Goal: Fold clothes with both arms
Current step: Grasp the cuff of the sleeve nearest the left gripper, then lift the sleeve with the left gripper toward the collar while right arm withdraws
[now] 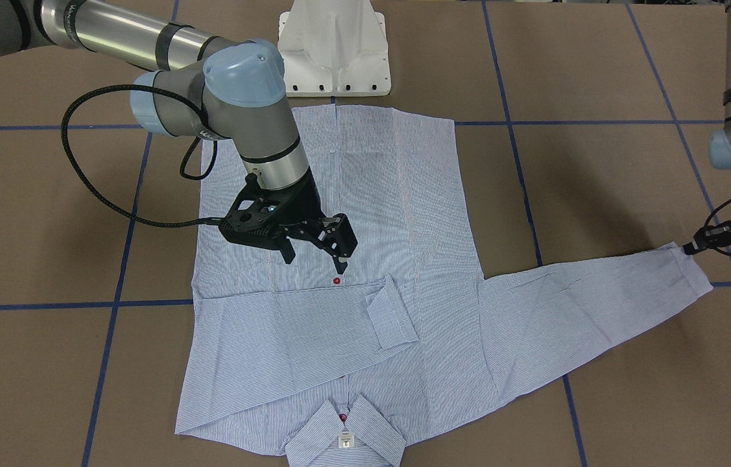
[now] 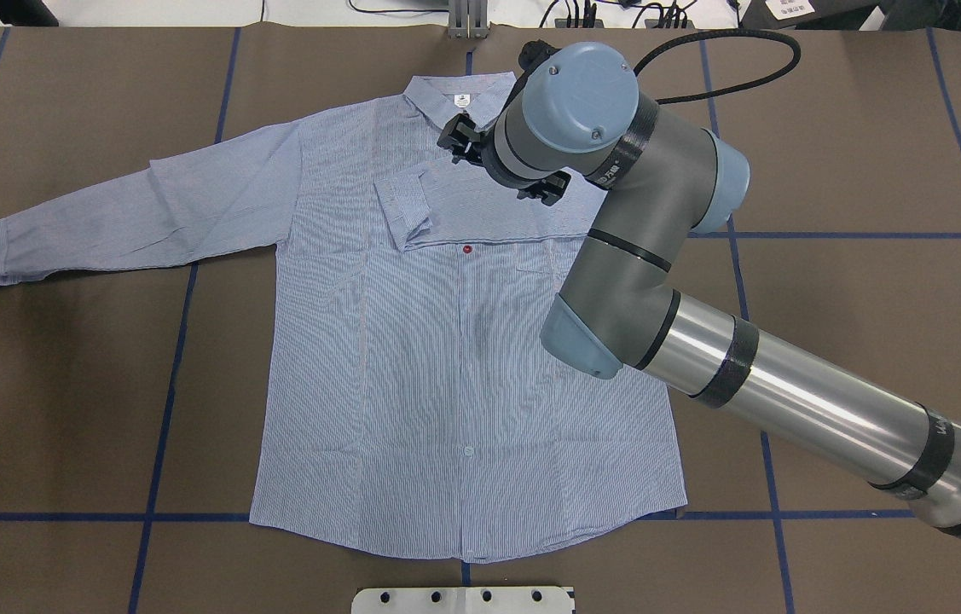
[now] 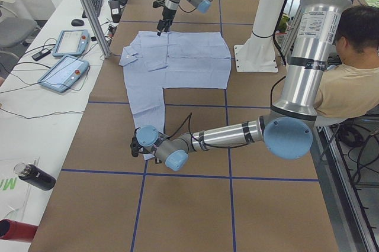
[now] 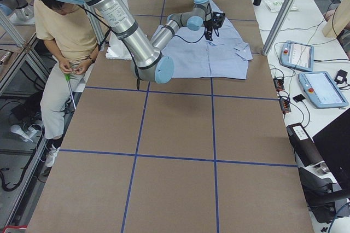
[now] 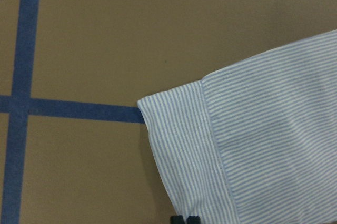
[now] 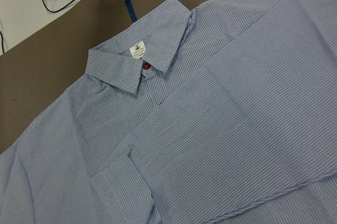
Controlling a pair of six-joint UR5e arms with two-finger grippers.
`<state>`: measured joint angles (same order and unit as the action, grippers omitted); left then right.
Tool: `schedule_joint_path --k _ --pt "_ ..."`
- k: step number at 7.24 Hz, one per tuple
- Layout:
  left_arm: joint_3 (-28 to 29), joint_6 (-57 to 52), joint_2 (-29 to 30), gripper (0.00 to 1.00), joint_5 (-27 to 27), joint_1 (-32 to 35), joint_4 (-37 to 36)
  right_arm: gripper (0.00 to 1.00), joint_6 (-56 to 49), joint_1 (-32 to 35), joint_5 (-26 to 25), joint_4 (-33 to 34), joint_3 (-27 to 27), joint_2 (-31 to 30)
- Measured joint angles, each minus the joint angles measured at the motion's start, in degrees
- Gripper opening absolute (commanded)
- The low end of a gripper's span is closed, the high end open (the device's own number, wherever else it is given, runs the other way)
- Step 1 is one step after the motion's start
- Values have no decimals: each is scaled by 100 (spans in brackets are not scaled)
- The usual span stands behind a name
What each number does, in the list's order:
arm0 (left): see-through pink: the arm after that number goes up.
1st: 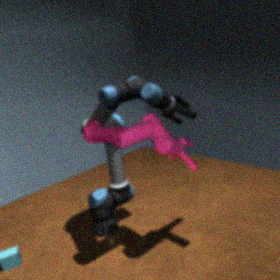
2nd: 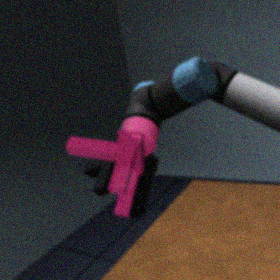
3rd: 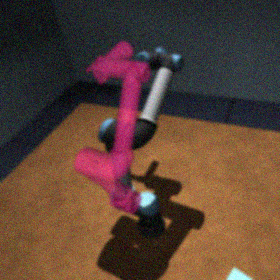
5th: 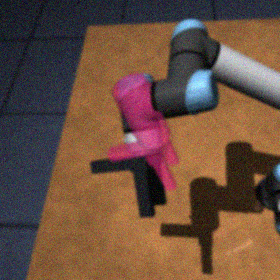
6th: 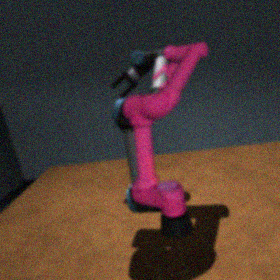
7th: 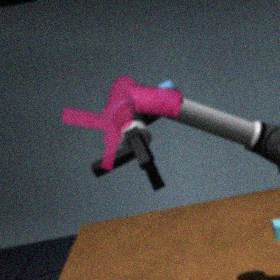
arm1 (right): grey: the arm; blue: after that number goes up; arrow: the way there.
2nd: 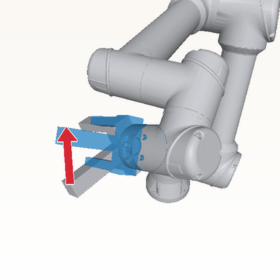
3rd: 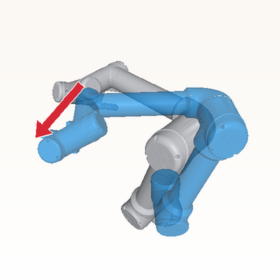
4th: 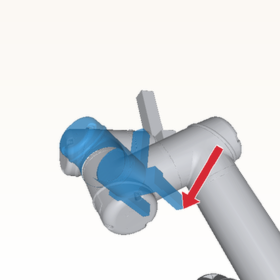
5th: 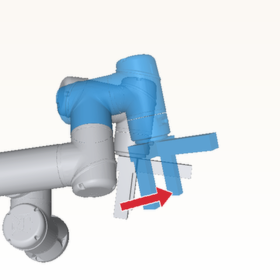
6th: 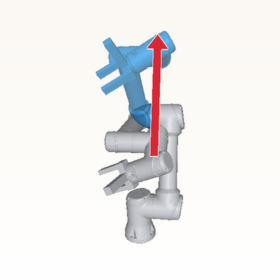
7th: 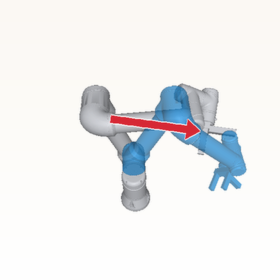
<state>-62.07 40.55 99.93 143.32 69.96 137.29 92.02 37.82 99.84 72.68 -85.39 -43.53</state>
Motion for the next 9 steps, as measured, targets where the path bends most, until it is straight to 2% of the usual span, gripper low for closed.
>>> schedule_joint_path --k 4,7,9 --pt "-153 201 183 0 42 41 -56 100 -16 -2 9 0 -122 -99" --pt "-454 1753 941 0 65 51 -98 100 -415 167 238 4 -1005 -924" --pt "-778 3029 1454 0 122 -63 -84 100 -733 512 569 9 -1110 -1215"
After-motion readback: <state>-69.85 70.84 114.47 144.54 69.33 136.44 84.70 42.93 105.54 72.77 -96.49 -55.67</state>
